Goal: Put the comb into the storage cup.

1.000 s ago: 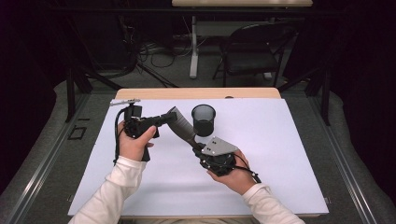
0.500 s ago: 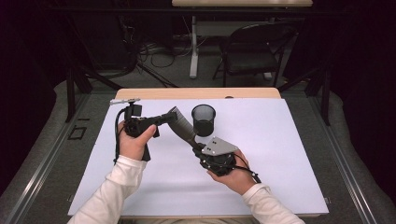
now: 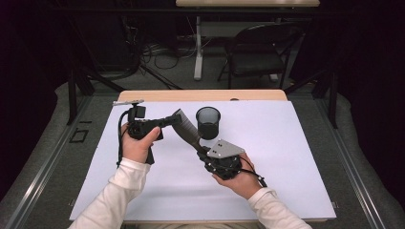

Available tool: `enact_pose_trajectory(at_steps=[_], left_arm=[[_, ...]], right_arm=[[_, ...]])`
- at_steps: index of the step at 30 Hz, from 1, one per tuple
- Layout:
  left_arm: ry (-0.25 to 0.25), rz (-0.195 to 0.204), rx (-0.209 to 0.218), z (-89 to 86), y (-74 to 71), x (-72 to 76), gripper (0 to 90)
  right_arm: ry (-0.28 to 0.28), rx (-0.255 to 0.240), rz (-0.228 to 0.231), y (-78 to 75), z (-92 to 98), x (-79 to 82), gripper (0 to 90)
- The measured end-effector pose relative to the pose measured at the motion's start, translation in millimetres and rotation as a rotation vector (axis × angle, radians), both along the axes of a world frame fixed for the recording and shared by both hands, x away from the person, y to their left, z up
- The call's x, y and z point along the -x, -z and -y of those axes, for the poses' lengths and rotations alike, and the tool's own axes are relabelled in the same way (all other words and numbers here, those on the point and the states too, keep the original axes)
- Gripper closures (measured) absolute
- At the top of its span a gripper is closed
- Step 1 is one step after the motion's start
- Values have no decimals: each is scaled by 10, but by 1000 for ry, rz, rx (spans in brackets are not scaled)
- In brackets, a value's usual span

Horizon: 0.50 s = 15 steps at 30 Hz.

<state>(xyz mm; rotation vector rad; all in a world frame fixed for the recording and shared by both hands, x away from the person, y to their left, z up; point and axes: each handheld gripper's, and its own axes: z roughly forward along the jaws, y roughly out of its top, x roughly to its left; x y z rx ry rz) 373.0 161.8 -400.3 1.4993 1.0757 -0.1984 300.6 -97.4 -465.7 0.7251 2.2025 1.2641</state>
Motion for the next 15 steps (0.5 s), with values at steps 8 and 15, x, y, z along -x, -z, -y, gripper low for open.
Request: enact_pose_trajectory(at_steps=[8, 15], left_arm=[[-1, 5, -9, 9, -10, 3, 851], [2, 3, -15, 11, -16, 3, 852]], right_arm=[[-2, -5, -7, 1, 5, -3, 727], [-6, -9, -16, 2, 4, -6, 726]])
